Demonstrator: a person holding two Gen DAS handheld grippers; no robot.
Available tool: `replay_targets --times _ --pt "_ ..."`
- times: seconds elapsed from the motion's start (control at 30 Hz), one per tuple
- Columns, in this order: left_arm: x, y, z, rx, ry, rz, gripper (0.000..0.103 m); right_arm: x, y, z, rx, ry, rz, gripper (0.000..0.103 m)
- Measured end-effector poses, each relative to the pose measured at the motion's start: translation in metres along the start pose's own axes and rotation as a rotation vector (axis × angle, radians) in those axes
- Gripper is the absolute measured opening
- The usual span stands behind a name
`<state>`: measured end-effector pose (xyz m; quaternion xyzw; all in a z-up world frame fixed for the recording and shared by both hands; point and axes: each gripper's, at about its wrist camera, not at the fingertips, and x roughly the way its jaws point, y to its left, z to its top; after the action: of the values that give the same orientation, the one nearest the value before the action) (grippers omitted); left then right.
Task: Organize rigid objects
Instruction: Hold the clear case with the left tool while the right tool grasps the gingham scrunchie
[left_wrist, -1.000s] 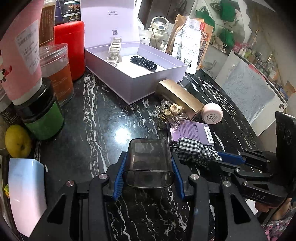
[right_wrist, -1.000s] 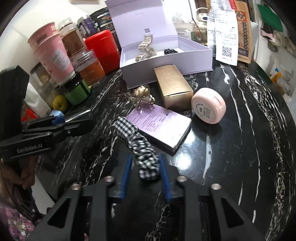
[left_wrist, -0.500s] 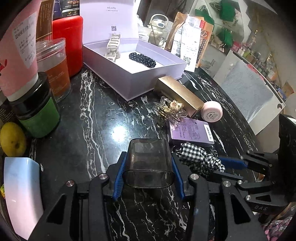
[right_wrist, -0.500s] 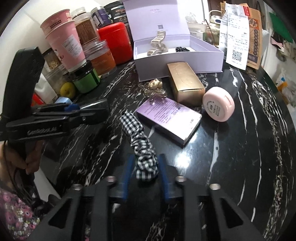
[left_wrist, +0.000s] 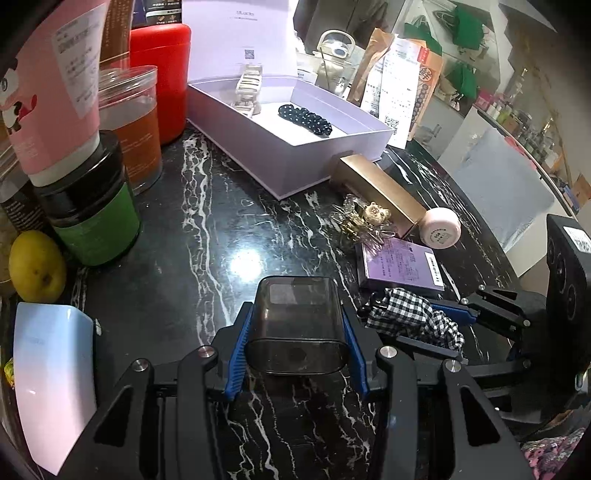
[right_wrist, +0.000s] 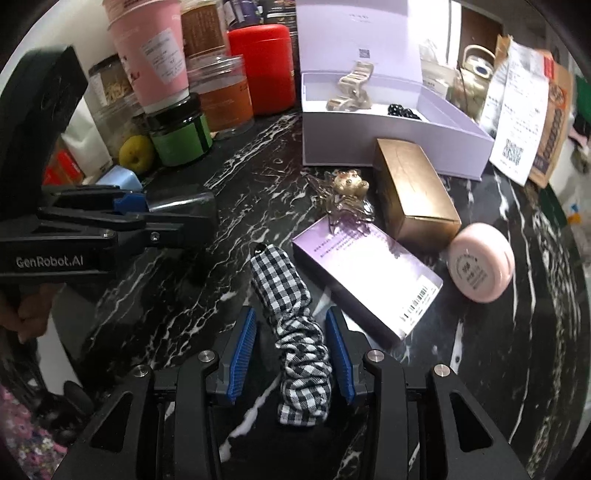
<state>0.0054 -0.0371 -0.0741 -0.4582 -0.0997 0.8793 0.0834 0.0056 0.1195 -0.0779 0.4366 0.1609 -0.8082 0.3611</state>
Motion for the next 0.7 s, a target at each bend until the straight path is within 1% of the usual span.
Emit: replay_targets --times 0.07,0.13,0.4,0.7 --pt "0.000 0.001 0.000 -0.002 0.000 0.000 0.045 0.000 0.002 -0.001 -0.013 -0.007 -0.028 0.026" --pt "0.001 0.002 0.000 -0.004 0.001 -0.002 0.045 -0.001 0.001 -0.002 -0.018 -0.011 -0.032 0.019" --pt "0.000 -0.003 0.001 0.003 -0.001 -0.014 0.045 -0.010 -0.003 -0.003 0.024 -0.033 0.011 0.018" --pt "-0.005 -0.017 0.007 0.035 -0.016 -0.031 0.045 -0.024 -0.005 -0.004 0.051 -0.065 0.015 0.018"
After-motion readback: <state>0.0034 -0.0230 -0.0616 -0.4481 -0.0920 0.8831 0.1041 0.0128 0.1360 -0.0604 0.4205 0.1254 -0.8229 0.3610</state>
